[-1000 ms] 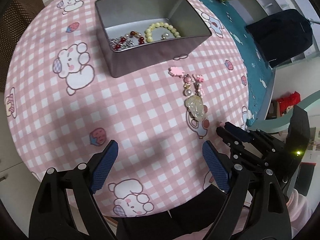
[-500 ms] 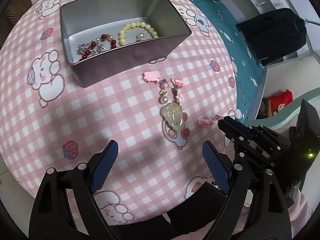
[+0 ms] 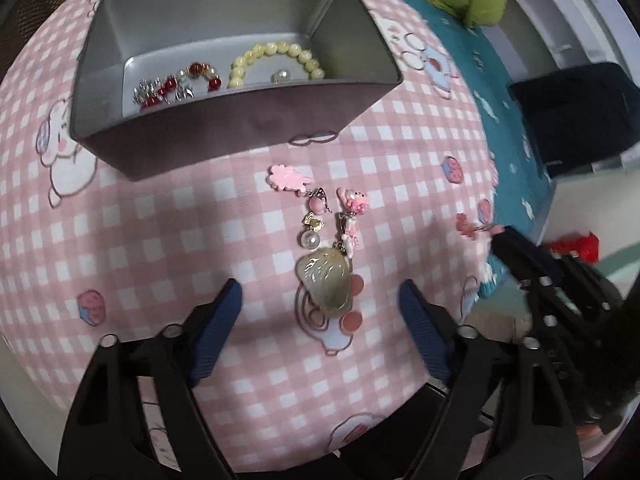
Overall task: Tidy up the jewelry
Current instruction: 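Grasp the small pink bead charm on the tablecloth with the right gripper, then grasp the pale green jade pendant with left gripper while right holds the pink bead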
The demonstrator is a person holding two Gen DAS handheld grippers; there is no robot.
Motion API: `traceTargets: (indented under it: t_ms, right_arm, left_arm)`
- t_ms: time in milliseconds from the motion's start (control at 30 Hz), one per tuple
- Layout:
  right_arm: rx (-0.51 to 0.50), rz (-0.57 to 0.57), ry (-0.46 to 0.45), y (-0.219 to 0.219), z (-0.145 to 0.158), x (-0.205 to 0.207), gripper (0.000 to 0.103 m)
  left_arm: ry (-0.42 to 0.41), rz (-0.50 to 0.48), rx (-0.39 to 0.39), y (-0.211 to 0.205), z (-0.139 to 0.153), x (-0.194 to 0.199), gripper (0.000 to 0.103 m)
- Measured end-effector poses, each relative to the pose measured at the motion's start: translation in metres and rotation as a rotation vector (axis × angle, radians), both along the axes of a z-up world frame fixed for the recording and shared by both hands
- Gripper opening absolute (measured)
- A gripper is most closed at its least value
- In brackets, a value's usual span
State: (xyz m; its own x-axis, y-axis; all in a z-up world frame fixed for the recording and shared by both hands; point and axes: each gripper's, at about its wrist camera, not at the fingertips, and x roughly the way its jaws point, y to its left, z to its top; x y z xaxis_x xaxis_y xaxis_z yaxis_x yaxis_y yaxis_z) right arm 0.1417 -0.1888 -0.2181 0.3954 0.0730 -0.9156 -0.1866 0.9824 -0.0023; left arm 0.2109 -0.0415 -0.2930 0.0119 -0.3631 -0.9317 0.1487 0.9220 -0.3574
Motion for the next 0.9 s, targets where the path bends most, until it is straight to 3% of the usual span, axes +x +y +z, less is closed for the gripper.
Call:
traceTargets:
  t_ms: [133,267,367,467,633,900]
  right_arm:
    - [0.006,0.049,-0.01,-0.015,0.001,0.01,0.01]
    - [0.028,0.104,-0.013,-0.026,-0.001,0.016,0.01]
    - [0.046,0.131,-0.01,-0.033,-0.004,0.019,0.01]
    - [0.067,0.149,0.002,-0.039,-0.008,0.023,0.01]
    - [0.097,0.171,-0.005,-0.047,-0.008,0.026,0.01]
    - [0.141,0.189,-0.033,-0.054,-0.003,0.028,0.01]
  left_arm:
    - [-0.02,0.033,0.096,-0.014,-0.006,0.0,0.072]
    - [-0.055,0.063,0.199,-0.027,-0.005,-0.002,0.063]
    - [-0.059,0.086,0.261,-0.032,-0.004,-0.003,0.049]
    - [-0.05,0.105,0.245,-0.034,-0.002,-0.003,0.032]
    - [-0.028,0.137,0.234,-0.037,-0.003,-0.006,0.031]
    - [-0.061,0.162,0.23,-0.048,0.013,-0.015,0.028]
